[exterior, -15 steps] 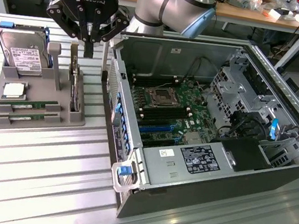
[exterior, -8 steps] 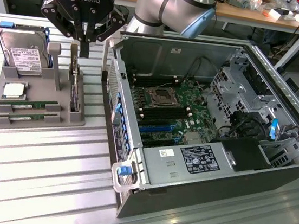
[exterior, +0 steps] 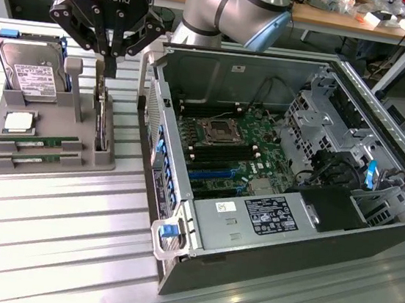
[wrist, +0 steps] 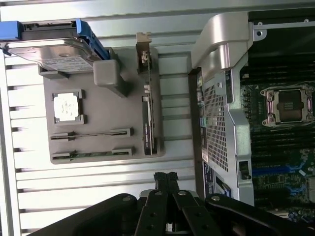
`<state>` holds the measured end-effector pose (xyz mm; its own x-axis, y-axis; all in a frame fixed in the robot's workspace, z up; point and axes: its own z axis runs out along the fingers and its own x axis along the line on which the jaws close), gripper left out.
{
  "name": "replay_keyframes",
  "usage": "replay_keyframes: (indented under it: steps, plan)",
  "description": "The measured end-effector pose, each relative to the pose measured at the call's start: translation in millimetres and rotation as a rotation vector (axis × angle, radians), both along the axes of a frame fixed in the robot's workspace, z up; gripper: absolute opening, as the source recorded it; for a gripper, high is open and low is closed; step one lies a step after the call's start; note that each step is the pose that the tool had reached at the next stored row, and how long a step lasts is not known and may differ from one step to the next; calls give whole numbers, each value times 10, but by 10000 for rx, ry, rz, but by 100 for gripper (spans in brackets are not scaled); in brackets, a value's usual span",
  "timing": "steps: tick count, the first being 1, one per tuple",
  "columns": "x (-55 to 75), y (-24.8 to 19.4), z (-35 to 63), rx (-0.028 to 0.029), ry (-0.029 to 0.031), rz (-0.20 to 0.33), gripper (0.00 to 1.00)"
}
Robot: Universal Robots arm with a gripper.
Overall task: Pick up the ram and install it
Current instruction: 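Reach for the ram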
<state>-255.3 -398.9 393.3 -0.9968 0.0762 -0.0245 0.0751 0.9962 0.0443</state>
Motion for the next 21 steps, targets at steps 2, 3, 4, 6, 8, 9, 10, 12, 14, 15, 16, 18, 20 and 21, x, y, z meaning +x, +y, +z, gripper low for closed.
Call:
replay_keyframes:
  steps: [2,3,4,6,8,9,10,12,14,15,16,18,20,21]
  plan:
    - [-8,0,0,0,0,0,11]
    - [-16,0,0,1,0,0,11]
    - [-24,0,0,0,0,0,11]
    - [-33,0,0,0,0,0,11]
    - [-50,0,0,0,0,0,11]
    - [-59,0,0,0,0,0,11]
    - [-67,0,0,0,0,0,11]
    - [-81,0,0,1,0,0,11]
    - [-96,0,0,0,-1,0,11]
    - [-107,0,0,1,0,-1,11]
    - [-111,0,0,0,0,-1,11]
    - [-123,0,0,0,0,0,11]
    - [-130,0,0,0,0,0,11]
    - [-138,0,0,0,0,0,11]
